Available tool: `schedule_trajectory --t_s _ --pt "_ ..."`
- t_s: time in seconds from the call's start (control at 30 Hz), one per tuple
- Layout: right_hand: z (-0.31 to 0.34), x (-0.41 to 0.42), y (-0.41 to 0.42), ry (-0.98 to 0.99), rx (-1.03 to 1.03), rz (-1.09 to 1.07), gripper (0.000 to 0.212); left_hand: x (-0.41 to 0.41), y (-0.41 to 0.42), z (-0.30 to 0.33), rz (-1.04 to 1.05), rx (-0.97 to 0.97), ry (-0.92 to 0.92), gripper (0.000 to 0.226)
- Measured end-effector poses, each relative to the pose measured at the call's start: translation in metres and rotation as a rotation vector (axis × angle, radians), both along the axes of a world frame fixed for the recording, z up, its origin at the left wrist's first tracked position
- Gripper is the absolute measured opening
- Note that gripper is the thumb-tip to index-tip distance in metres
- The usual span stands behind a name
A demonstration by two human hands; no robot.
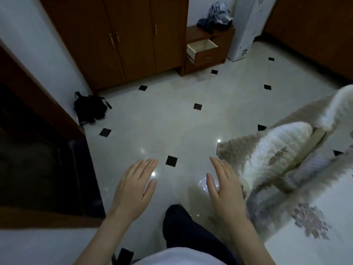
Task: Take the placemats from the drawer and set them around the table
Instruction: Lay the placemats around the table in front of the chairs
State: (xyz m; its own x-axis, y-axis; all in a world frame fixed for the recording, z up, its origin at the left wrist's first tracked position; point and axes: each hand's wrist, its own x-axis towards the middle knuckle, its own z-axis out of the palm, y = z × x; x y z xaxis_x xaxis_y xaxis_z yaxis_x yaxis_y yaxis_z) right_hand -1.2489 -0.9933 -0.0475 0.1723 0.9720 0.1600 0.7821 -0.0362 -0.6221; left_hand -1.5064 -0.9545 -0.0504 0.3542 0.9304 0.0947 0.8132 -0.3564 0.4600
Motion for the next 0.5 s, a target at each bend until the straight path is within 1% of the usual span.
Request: schedule_trajectory --t_s 0.27,0.4,0.5 --pt "0.023 0.059 0.164 -0.040 0.016 -0.067 0.050 0.054 0.205 0.048 -0.075 0.079 0.030 0.053" --pt "0.021 0.082 0.221 -0.063 0.029 -0.150 0.051 0.082 0.276 0.049 -0.129 0.083 0.015 0.052" --pt "0.008 0.100 0.272 -0.074 0.024 -0.257 0.052 0.103 0.342 0.037 -0.157 0.049 -0.027 0.052"
